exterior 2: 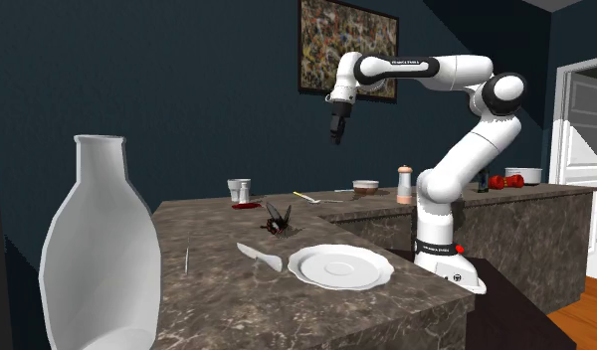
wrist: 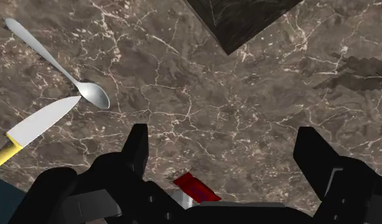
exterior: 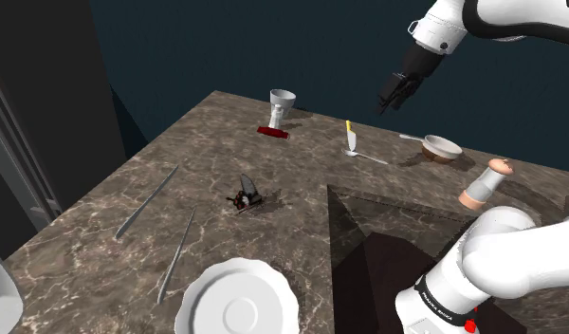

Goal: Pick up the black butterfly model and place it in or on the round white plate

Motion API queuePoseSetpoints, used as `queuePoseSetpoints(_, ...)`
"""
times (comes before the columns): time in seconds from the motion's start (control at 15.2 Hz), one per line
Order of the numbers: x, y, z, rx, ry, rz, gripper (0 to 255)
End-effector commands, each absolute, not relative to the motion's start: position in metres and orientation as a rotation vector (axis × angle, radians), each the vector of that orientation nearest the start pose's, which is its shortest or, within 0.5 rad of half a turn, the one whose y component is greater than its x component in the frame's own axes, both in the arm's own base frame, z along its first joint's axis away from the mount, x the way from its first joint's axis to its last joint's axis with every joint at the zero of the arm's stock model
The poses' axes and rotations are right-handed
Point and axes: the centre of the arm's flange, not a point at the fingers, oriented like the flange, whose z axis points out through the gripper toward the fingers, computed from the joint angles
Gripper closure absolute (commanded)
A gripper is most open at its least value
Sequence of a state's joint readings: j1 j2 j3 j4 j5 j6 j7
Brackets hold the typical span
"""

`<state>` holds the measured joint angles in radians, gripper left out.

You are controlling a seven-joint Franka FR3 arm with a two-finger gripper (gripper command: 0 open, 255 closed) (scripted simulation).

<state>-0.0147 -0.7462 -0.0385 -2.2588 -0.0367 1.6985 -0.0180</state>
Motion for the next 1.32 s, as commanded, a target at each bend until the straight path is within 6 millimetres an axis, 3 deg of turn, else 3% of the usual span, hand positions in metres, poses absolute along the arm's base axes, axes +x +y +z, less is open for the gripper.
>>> queuePoseSetpoints(0.0,0.330,-0.026,0.637,-3.144,0.041,-0.292,0)
queuePoseSetpoints(0.59,0.431,0.019,0.583,-3.007,-0.466,-0.127,0)
queuePoseSetpoints(1.25,0.510,0.108,0.519,-2.757,-0.974,0.047,0)
